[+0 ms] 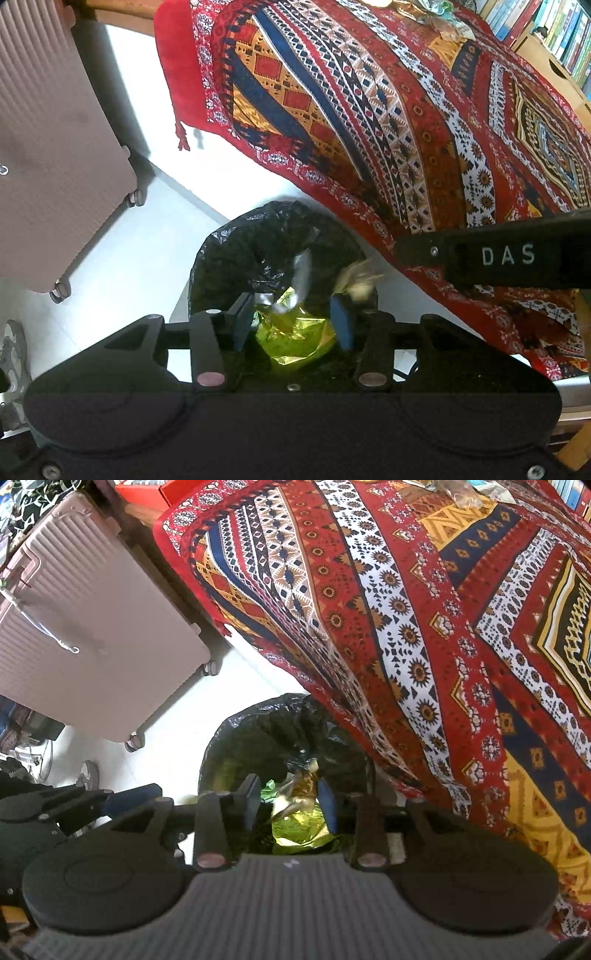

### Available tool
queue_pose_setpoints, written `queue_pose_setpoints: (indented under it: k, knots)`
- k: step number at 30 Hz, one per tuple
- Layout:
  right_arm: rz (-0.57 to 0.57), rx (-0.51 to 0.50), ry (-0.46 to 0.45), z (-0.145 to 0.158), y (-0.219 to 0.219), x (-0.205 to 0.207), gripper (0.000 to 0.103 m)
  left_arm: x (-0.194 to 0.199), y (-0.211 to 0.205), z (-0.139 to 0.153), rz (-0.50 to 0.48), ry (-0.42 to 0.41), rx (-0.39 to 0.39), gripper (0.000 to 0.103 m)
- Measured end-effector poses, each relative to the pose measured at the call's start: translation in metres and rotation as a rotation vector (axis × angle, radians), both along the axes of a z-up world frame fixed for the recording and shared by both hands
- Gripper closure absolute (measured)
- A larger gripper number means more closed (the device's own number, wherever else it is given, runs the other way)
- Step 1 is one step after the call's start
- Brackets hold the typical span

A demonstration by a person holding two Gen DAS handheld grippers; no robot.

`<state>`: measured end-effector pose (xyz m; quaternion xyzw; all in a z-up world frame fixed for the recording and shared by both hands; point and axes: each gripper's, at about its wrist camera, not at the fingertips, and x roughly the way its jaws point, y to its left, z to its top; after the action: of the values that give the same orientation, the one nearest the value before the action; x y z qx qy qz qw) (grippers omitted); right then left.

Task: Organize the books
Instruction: 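Open both tools to drop the wrappers into the trash bag, then move both tools back over the rug toward the remaining litter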

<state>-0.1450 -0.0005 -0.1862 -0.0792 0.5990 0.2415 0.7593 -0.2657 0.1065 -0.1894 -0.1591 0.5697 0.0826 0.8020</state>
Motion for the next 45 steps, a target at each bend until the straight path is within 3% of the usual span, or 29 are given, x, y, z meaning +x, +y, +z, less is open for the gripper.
queue_pose_setpoints:
  k: [3, 14, 20, 28, 38, 45]
  knots:
    - [-0.001, 0.003, -0.005, 0.0, 0.0, 0.0, 0.045, -0.001, 0.0, 0.0, 0.008, -0.003, 0.005, 0.048]
    - [-0.003, 0.02, -0.041, 0.017, -0.006, 0.002, 0.037, 0.004, 0.002, 0.015, 0.022, -0.035, 0.029, 0.04]
    - [-0.029, 0.05, -0.086, 0.04, -0.017, 0.006, 0.031, 0.009, 0.0, 0.036, 0.01, -0.08, 0.061, 0.032]
    - [-0.078, 0.104, -0.157, 0.078, -0.037, 0.015, 0.029, 0.023, -0.007, 0.075, -0.015, -0.161, 0.085, 0.029]
    - [-0.174, 0.152, -0.269, 0.135, -0.075, 0.051, 0.029, 0.083, -0.024, 0.131, -0.074, -0.28, 0.12, 0.034]
    - [-0.232, 0.153, -0.342, 0.161, -0.106, 0.098, 0.029, 0.137, -0.038, 0.151, -0.114, -0.334, 0.156, 0.034]
